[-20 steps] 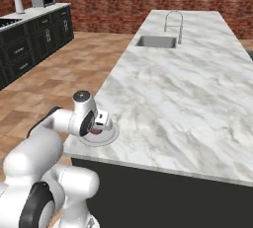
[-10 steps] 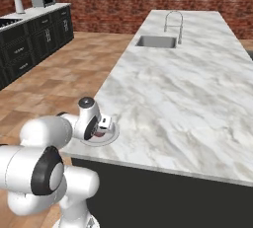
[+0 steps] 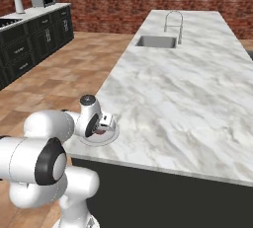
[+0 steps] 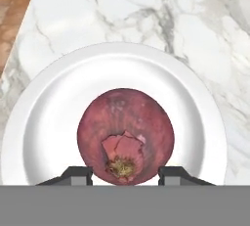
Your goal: Pick the onion from the microwave and place it on plate located on the counter.
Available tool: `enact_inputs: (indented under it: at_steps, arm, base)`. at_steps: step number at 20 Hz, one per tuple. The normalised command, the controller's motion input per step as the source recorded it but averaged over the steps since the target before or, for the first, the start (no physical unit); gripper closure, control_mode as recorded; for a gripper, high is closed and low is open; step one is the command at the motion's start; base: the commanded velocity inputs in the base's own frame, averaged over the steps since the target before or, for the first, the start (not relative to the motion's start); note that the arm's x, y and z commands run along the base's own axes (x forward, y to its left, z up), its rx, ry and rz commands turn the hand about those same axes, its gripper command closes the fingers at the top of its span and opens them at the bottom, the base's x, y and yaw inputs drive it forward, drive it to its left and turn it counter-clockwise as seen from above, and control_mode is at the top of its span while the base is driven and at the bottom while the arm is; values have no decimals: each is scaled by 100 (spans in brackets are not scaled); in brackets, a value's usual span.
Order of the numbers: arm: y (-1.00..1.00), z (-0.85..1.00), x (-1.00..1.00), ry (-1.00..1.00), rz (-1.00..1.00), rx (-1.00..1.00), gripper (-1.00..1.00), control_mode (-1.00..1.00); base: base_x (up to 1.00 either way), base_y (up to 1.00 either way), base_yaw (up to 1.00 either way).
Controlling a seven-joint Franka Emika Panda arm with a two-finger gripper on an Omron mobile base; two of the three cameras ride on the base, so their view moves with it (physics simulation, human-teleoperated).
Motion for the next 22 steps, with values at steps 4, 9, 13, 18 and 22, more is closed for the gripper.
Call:
enact_inputs:
  at_steps: [4, 9, 13, 18, 22]
  arm:
    - [3, 3, 2, 0, 0, 0, -100, -100]
    - [16, 48, 2, 0, -4, -1, -100, -100]
    - [2, 91, 0, 0, -5, 0, -100, -100]
    - [-25, 100, -19, 0, -5, 0, -100, -100]
    - [-57, 90, -72, -3, -1, 0, -100, -100]
  base:
    - [0, 0, 0]
    - [0, 0, 0]
    - [0, 0, 0]
    - [0, 0, 0]
    - [0, 0, 0]
